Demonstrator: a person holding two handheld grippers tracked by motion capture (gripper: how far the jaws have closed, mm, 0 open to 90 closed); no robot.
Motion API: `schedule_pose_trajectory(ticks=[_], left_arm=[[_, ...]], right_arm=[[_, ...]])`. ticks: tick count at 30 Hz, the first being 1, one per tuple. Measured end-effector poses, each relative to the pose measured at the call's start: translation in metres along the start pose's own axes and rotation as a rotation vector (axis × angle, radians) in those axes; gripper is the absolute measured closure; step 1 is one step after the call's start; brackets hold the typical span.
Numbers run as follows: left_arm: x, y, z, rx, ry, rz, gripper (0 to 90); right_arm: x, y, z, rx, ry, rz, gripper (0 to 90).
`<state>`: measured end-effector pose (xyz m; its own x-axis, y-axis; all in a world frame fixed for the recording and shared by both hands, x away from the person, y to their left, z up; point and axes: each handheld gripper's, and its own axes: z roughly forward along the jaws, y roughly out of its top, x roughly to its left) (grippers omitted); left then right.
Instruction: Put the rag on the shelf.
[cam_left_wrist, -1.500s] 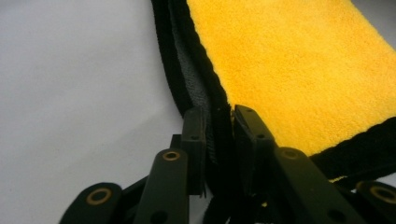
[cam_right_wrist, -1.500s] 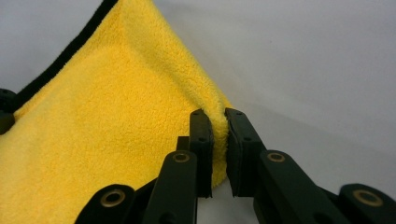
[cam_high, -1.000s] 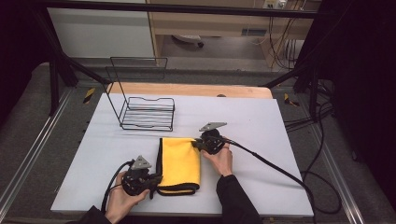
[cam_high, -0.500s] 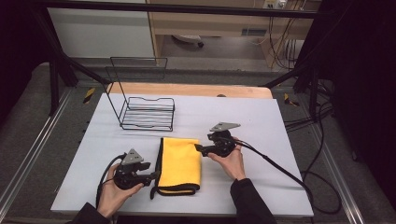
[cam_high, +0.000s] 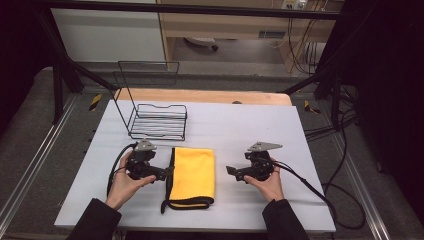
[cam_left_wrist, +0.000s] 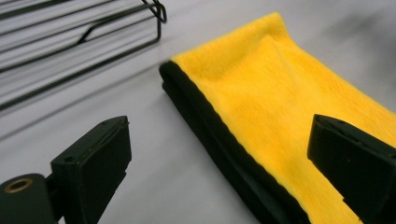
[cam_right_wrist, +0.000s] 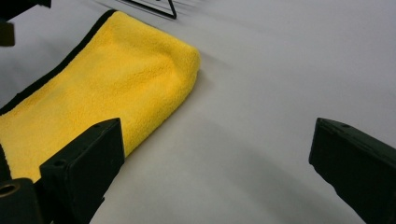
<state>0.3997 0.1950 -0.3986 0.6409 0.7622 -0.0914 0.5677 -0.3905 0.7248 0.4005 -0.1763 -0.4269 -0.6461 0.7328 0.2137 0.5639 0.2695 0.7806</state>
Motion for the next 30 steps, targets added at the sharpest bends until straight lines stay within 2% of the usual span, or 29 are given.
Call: schedule_pose_trajectory(ticks=[2, 3, 4, 6, 9, 11, 13, 15, 18, 20, 23, 28, 30], left_arm=[[0.001, 0.003, 0.003, 0.001, 0.009, -0.002, 6.6], [0.003, 0.009, 0.010, -0.007, 0.018, -0.015, 7.4], [0.003, 0.009, 0.010, -0.007, 0.018, -0.015, 8.2], [0.006, 0.016, 0.020, -0.014, 0.027, -0.018, 10.6], [0.011, 0.021, 0.030, -0.014, 0.022, -0.040, 14.0], [0.012, 0.021, 0.035, -0.010, 0.029, -0.041, 17.5], [0.015, 0.021, 0.042, 0.001, 0.035, -0.039, 19.6], [0.019, 0.018, 0.052, 0.039, 0.044, -0.043, 27.4], [0.023, 0.015, 0.059, 0.069, 0.033, -0.064, 35.8], [0.023, 0.014, 0.062, 0.070, 0.017, -0.081, 39.4], [0.023, 0.013, 0.066, 0.070, 0.010, -0.084, 44.9], [0.026, 0.011, 0.072, 0.081, -0.008, -0.116, 47.7], [0.025, 0.012, 0.072, 0.081, -0.017, -0.115, 51.4]], right_arm=[[-0.002, -0.005, -0.002, -0.001, -0.001, 0.010, 3.9], [-0.003, -0.006, -0.003, 0.004, -0.001, 0.011, 3.8], [-0.003, -0.006, -0.003, 0.004, -0.001, 0.011, 3.8], [-0.004, -0.009, -0.004, 0.013, -0.007, 0.018, 3.7], [-0.003, -0.010, -0.004, 0.020, -0.007, 0.003, 3.6], [-0.002, -0.011, -0.004, 0.022, -0.006, 0.005, 3.6], [-0.001, -0.011, -0.005, 0.021, -0.007, 0.006, 3.5], [-0.001, -0.010, -0.005, 0.015, -0.004, 0.012, 3.6], [-0.002, -0.010, -0.004, 0.013, -0.005, 0.006, 3.8], [-0.002, -0.011, -0.003, 0.011, -0.003, 0.007, 4.0], [-0.001, -0.011, -0.002, 0.017, 0.002, 0.011, 4.2], [-0.001, -0.011, -0.002, 0.010, 0.009, 0.013, 5.0], [-0.001, -0.011, -0.001, 0.011, 0.009, 0.017, 5.2]])
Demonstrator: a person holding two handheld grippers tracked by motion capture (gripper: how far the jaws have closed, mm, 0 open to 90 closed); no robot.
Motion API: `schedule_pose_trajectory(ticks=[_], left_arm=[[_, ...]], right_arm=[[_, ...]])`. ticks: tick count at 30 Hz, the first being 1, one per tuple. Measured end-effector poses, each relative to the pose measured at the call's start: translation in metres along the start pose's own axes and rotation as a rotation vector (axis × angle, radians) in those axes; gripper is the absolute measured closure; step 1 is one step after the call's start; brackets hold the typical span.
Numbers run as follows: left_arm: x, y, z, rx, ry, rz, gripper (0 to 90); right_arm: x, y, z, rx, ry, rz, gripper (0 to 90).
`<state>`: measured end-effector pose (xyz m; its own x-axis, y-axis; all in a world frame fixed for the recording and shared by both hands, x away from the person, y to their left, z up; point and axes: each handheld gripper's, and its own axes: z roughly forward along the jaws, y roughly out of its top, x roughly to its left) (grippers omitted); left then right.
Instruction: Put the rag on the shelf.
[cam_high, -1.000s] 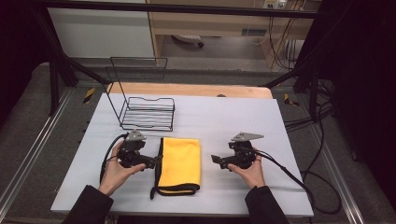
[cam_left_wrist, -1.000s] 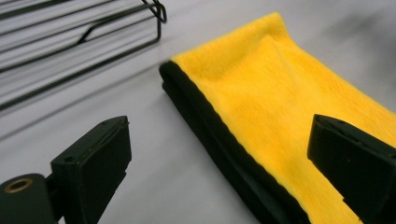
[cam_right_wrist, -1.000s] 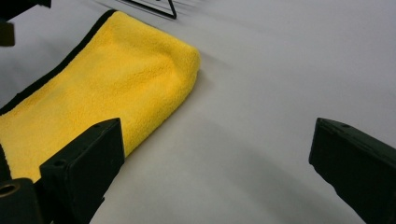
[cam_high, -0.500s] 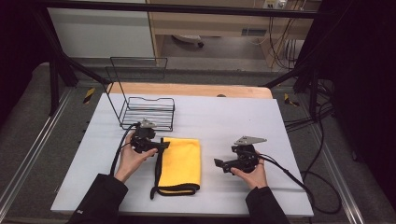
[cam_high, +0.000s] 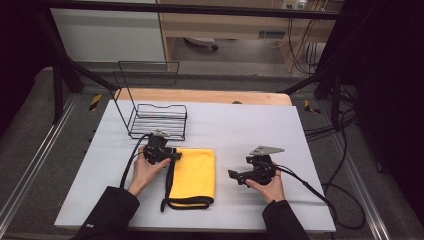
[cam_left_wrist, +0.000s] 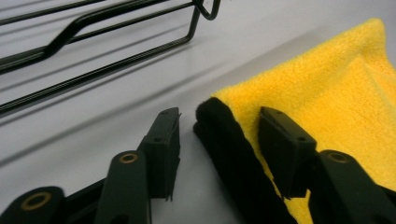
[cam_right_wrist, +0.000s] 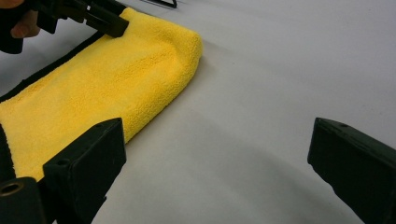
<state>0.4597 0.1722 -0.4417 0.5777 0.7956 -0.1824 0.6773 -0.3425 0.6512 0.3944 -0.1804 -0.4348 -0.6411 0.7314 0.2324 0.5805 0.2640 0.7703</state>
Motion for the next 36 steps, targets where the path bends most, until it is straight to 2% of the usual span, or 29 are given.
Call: schedule_pose_trajectory(ticks=[2, 10, 14, 18, 23, 28, 32, 36], left_arm=[[-0.002, 0.000, 0.001, 0.005, -0.001, 0.005, 55.5], [-0.002, 0.000, 0.002, 0.005, 0.003, 0.001, 56.0], [-0.003, 0.000, 0.001, 0.015, -0.018, -0.001, 64.3], [-0.006, 0.000, 0.001, 0.007, -0.013, 0.006, 71.9], [-0.007, -0.001, 0.002, 0.003, -0.009, 0.021, 73.6], [-0.007, -0.002, 0.003, -0.004, -0.007, 0.034, 73.4], [-0.007, -0.003, 0.002, -0.006, -0.005, 0.045, 73.2], [-0.005, -0.003, 0.003, -0.014, -0.017, 0.037, 73.2]], right_arm=[[0.000, 0.000, 0.001, -0.002, 0.000, 0.001, 5.4], [0.001, 0.002, 0.002, -0.001, 0.010, 0.003, 5.6], [0.003, 0.006, 0.006, -0.006, 0.012, -0.007, 6.3], [0.006, 0.016, 0.012, -0.019, 0.016, -0.004, 9.6], [0.010, 0.036, 0.028, -0.034, -0.001, 0.000, 20.1], [0.015, 0.053, 0.061, -0.001, -0.017, 0.005, 34.8], [0.016, 0.055, 0.083, 0.048, -0.022, 0.015, 46.9], [0.017, 0.053, 0.092, 0.079, -0.027, 0.030, 58.5]])
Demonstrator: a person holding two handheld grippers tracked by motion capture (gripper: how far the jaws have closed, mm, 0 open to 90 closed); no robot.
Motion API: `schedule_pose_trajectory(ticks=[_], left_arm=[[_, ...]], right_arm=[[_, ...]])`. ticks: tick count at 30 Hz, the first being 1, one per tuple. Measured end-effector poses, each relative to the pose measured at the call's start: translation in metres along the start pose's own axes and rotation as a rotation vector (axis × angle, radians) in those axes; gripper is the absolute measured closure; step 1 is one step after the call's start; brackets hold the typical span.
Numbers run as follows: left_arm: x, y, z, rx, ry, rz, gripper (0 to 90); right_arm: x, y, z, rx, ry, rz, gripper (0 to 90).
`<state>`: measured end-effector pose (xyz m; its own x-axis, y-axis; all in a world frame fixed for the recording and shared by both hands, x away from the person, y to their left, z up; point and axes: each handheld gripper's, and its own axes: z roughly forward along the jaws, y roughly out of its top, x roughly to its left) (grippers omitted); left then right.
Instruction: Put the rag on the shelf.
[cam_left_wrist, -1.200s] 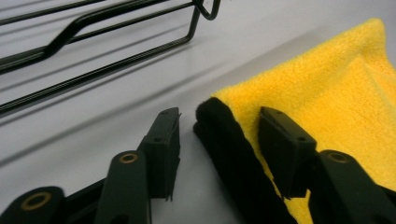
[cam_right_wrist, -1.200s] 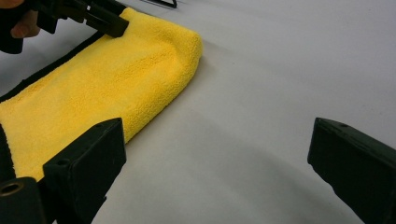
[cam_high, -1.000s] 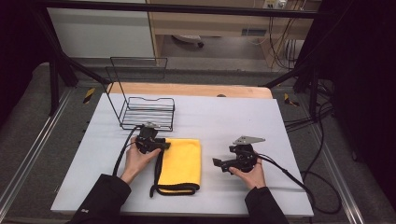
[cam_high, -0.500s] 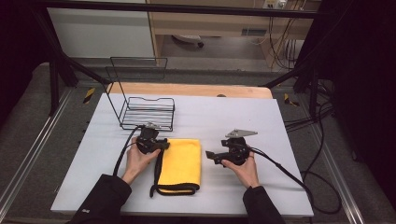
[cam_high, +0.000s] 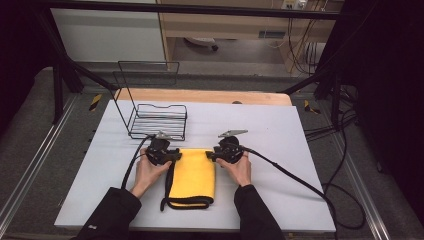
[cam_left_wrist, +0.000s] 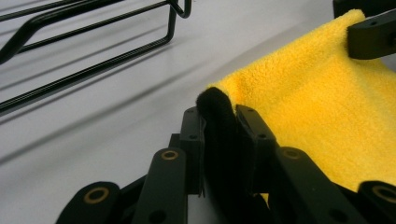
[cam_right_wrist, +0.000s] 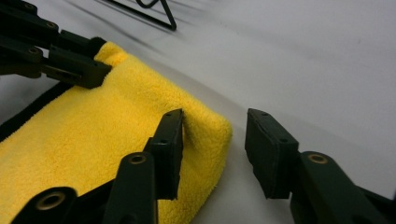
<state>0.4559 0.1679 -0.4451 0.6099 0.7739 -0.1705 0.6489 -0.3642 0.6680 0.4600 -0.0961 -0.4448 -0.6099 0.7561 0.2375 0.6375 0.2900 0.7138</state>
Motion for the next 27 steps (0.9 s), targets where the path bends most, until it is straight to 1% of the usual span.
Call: schedule_pose_trajectory(ticks=[2, 4, 6, 10, 11, 12, 17, 19, 21, 24, 25, 26, 27], left_arm=[[-0.001, 0.000, 0.000, -0.001, 0.006, 0.013, 73.2], [-0.002, 0.000, 0.000, -0.001, 0.009, 0.019, 73.2], [-0.001, 0.000, 0.000, -0.002, 0.004, 0.011, 73.2], [0.001, 0.000, 0.000, 0.002, -0.005, 0.012, 73.2], [0.000, 0.000, 0.000, -0.001, -0.005, 0.006, 73.3], [0.000, 0.000, 0.000, -0.001, -0.003, 0.003, 73.4], [0.001, 0.000, 0.000, -0.002, -0.008, -0.014, 75.7], [0.000, 0.000, -0.001, -0.005, -0.004, -0.010, 76.6], [0.000, 0.000, -0.002, -0.009, -0.006, -0.017, 77.4], [0.000, 0.000, -0.003, -0.015, -0.010, -0.023, 78.4], [0.001, 0.001, -0.007, -0.023, -0.016, -0.026, 78.8], [0.001, 0.001, -0.007, -0.023, -0.016, -0.026, 78.9], [0.000, 0.001, -0.012, -0.038, -0.016, -0.019, 79.1]], right_arm=[[-0.001, -0.002, 0.002, 0.017, -0.004, -0.007, 60.6], [-0.001, -0.001, 0.002, 0.029, 0.004, 0.000, 63.9], [-0.002, -0.001, 0.003, 0.038, 0.023, 0.016, 67.9], [-0.004, -0.001, 0.006, 0.056, 0.046, 0.045, 73.5], [-0.004, -0.001, 0.006, 0.058, 0.052, 0.049, 75.1], [-0.004, -0.001, 0.006, 0.061, 0.056, 0.050, 76.0], [-0.003, 0.000, 0.005, 0.070, 0.065, 0.088, 81.6], [-0.003, 0.001, 0.004, 0.073, 0.069, 0.098, 82.8], [-0.003, 0.002, 0.002, 0.070, 0.075, 0.104, 83.4], [-0.002, 0.003, -0.001, 0.058, 0.076, 0.098, 83.6], [0.000, 0.004, -0.005, 0.043, 0.075, 0.096, 83.6], [0.001, 0.004, -0.007, 0.035, 0.074, 0.093, 83.6], [0.003, 0.004, -0.009, 0.023, 0.076, 0.088, 83.6]])
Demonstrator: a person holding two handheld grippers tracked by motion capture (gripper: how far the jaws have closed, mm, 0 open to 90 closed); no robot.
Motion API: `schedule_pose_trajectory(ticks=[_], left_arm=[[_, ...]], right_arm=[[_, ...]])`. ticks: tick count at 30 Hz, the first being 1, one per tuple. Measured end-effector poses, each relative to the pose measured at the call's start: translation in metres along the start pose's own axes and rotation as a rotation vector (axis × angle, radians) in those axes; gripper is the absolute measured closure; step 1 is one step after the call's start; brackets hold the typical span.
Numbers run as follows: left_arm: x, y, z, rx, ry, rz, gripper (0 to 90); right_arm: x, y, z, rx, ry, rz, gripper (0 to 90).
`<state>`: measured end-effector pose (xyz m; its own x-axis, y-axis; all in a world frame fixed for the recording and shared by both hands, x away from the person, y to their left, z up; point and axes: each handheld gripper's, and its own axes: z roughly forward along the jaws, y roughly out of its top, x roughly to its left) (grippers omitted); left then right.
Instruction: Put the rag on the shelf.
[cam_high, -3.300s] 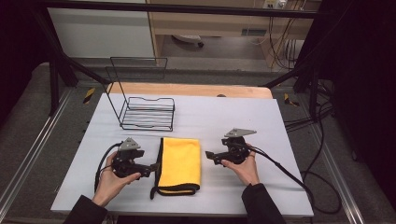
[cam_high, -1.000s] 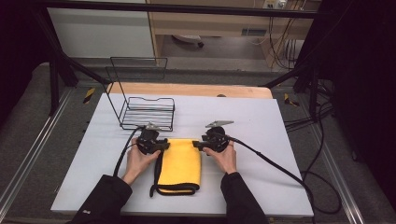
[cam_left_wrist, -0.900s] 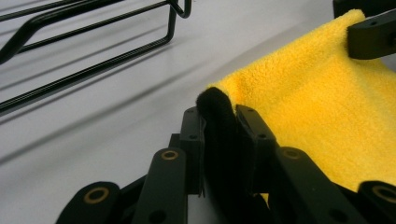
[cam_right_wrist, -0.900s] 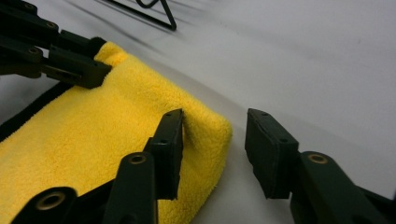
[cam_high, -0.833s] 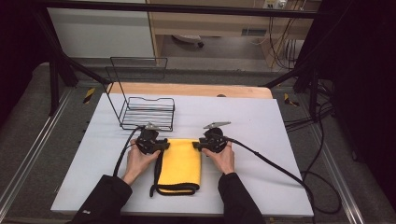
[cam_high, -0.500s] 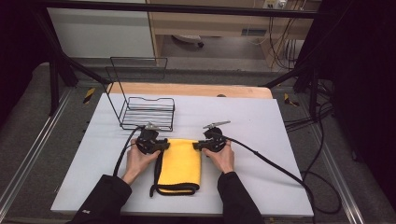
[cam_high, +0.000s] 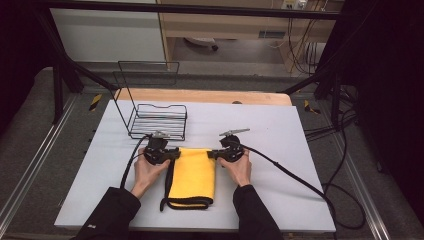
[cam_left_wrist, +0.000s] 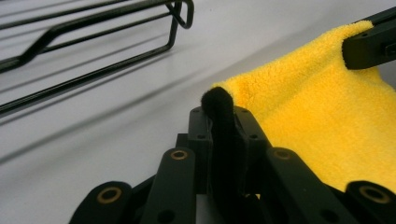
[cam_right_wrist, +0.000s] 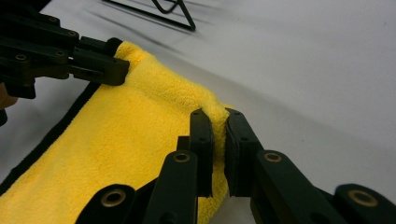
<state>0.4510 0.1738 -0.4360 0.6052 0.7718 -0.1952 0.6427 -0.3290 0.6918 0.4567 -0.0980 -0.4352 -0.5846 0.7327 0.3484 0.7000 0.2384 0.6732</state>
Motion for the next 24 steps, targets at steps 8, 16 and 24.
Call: schedule_pose_trajectory(ticks=[8, 16, 24], left_arm=[[-0.005, -0.001, -0.022, -0.089, -0.029, -0.008, 79.3], [-0.013, -0.001, -0.043, -0.162, -0.036, 0.015, 79.2], [-0.022, -0.002, -0.061, -0.210, -0.038, 0.030, 79.2]], right_arm=[[0.014, 0.000, -0.020, -0.087, 0.025, -0.054, 83.4], [0.027, 0.000, -0.040, -0.162, 0.054, -0.088, 83.5], [0.037, -0.001, -0.056, -0.217, 0.063, -0.139, 83.4]])
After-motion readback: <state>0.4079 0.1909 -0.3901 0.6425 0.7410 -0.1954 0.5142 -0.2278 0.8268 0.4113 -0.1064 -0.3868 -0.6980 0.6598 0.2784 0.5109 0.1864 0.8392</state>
